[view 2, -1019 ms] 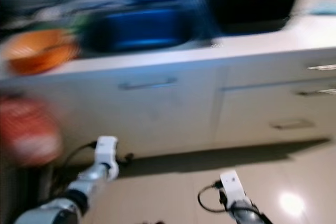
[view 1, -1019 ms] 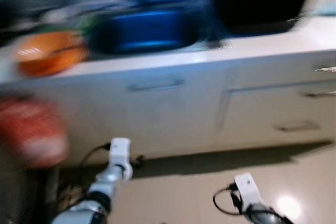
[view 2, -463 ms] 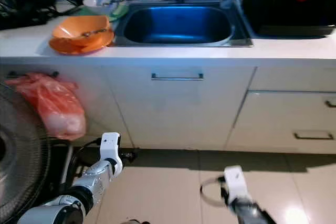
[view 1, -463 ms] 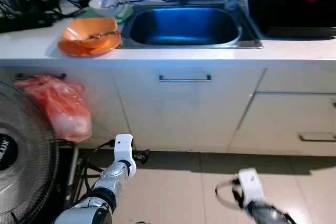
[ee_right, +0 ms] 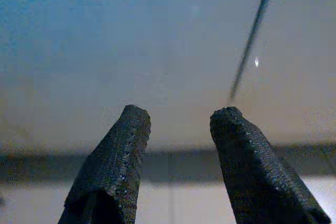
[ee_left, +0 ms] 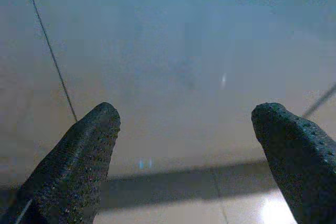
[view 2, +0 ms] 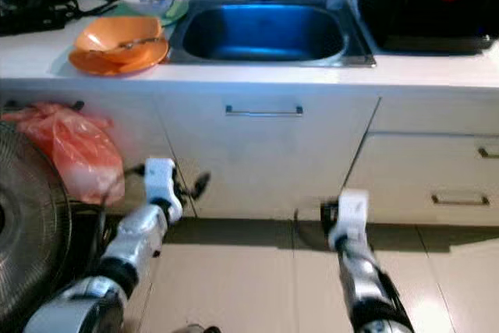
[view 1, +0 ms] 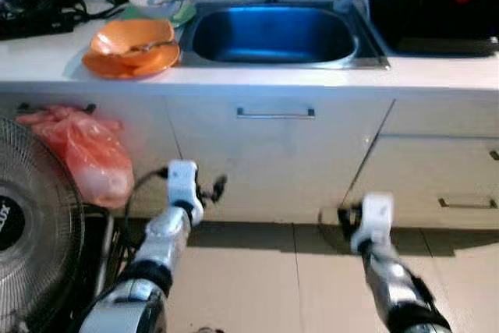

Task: Kitchen organization

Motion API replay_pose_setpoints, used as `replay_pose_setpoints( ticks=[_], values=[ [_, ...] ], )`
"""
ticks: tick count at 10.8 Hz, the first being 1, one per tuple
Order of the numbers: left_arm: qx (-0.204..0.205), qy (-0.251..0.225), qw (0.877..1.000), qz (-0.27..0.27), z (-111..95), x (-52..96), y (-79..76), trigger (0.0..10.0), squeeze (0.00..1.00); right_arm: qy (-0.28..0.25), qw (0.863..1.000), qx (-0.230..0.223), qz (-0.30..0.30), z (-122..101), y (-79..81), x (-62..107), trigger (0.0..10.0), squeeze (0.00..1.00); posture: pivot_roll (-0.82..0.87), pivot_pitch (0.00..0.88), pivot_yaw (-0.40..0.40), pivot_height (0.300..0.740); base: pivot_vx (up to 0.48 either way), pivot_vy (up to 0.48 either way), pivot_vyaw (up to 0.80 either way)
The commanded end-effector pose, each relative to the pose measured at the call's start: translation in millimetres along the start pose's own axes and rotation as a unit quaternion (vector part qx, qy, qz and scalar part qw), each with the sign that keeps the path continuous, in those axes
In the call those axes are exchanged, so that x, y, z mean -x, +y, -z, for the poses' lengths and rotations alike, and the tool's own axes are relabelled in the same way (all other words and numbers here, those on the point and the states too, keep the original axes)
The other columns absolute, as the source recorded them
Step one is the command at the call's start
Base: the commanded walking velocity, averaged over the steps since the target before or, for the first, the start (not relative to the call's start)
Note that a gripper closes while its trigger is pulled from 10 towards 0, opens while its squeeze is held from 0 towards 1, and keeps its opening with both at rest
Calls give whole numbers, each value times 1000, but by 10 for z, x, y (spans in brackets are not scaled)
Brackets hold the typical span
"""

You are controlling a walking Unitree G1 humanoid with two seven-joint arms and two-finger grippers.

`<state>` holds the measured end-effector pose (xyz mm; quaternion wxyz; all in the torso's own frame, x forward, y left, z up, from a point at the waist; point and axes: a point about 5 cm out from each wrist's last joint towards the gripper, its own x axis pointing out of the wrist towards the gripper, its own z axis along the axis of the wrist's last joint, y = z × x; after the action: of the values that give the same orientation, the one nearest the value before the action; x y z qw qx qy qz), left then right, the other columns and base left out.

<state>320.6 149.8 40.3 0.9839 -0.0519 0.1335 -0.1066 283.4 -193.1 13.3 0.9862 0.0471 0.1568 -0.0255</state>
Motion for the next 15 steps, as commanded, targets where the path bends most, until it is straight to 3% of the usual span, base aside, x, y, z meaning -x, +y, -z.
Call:
replay_pose_setpoints(
  ticks=[1, 4, 5, 6, 7, 9, 10, 11, 13, 14, 15],
  values=[
    [-14, -34, 999, 11, -192, 16, 43, 10000, 0, -33, 999, -17, -5, -160, 51, 2, 10000, 0, -23, 0, 30, 740, 0, 0, 0],
    [-71, -158, 985, 24, -672, 159, -110, 10000, 0, -105, 994, 11, 9, -500, 108, 117, 10000, 0, -13, 0, 33, 740, 0, 0, 0],
    [-64, -181, 981, 34, -746, 197, -219, 10000, 0, -108, 994, 18, 12, -568, 107, 169, 10000, 0, -17, 0, 34, 740, 0, 0, 0],
    [-65, -183, 980, 50, -742, 254, -331, 10000, 0, -117, 993, 5, 3, -654, 143, 260, 10000, 0, -23, 0, 33, 740, 0, 0, 0],
    [-40, -180, 982, 34, -746, 283, -311, 10000, 0, -128, 992, 20, 5, -732, 170, 302, 10000, 0, -25, 0, 32, 740, 0, 0, 0],
    [-32, -194, 980, 12, -899, 273, -265, 10000, 0, -163, 985, 58, -12, -960, 267, 338, 10000, 0, -31, 0, 34, 740, 0, 0, 0],
    [-42, -227, 973, 29, -1127, 291, -395, 10000, 0, -163, 986, 41, 9, -1092, 263, 335, 10000, 0, -29, 0, 39, 740, 0, 0, 0],
    [-46, -235, 971, 31, -1191, 302, -432, 10000, 0, -158, 987, 36, 25, -1129, 251, 331, 10000, 0, -33, 0, 44, 740, 0, 0, 0],
    [-53, -230, 972, 23, -1213, 304, -410, 10000, 0, -166, 985, 47, 31, -1284, 249, 375, 10000, 0, -32, 0, 59, 740, 0, 0, 0],
    [-37, -217, 976, 10, -1196, 300, -367, 10000, 0, -167, 984, 59, 24, -1338, 227, 383, 10000, 0, -31, 0, 73, 740, 0, 0, 0],
    [-41, -223, 974, 18, -1233, 317, -386, 10000, 0, -157, 985, 59, 35, -1355, 154, 378, 10000, 0, -32, 0, 78, 740, 0, 0, 0]
  ],
)
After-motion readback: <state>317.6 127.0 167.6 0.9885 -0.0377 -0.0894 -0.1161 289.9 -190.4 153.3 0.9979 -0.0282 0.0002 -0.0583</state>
